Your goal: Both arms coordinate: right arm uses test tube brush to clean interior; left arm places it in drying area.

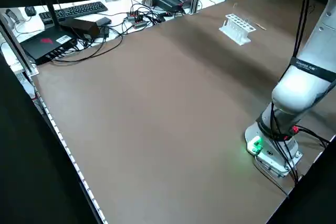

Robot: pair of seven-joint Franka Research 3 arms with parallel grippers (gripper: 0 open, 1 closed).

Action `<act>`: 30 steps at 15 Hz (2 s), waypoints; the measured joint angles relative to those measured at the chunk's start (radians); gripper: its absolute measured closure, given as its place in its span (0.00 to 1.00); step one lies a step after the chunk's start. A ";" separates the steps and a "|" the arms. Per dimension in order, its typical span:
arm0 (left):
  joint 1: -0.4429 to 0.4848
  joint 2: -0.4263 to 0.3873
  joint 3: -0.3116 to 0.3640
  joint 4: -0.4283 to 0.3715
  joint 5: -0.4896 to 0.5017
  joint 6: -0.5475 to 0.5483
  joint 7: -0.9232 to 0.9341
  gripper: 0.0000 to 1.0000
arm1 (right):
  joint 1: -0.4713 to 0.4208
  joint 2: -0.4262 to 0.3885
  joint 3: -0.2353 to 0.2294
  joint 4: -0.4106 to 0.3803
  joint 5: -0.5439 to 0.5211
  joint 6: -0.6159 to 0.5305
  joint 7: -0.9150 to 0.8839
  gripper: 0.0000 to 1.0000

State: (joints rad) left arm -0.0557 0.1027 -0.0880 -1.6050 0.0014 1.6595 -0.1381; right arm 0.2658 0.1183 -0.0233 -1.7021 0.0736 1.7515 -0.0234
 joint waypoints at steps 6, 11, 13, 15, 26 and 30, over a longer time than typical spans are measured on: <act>-0.019 0.023 -0.002 0.002 0.000 0.017 0.004 0.01 | 0.102 0.342 0.000 0.122 -0.002 0.206 0.111 0.00; -0.018 0.051 0.000 0.013 0.000 0.033 0.121 0.01 | 0.108 0.505 -0.008 0.173 -0.002 0.423 0.247 0.00; -0.018 0.059 0.000 0.015 0.000 0.055 0.154 0.01 | 0.106 0.553 -0.013 0.177 -0.002 0.465 0.257 0.00; -0.022 0.062 -0.002 0.017 -0.011 0.077 0.191 0.01 | 0.104 0.592 -0.015 0.181 -0.002 0.496 0.258 0.00; -0.056 0.065 -0.002 0.033 0.019 0.093 0.211 0.01 | 0.079 0.700 -0.018 0.230 -0.001 0.515 0.258 0.42; -0.050 0.062 0.000 0.039 0.039 0.093 0.201 0.01 | 0.080 0.701 -0.016 0.231 0.000 0.502 0.271 0.49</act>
State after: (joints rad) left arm -0.1059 0.1647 -0.0878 -1.5665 0.0402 1.7526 0.0627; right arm 0.3459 0.8196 -0.0398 -1.4713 0.0738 2.2539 0.2474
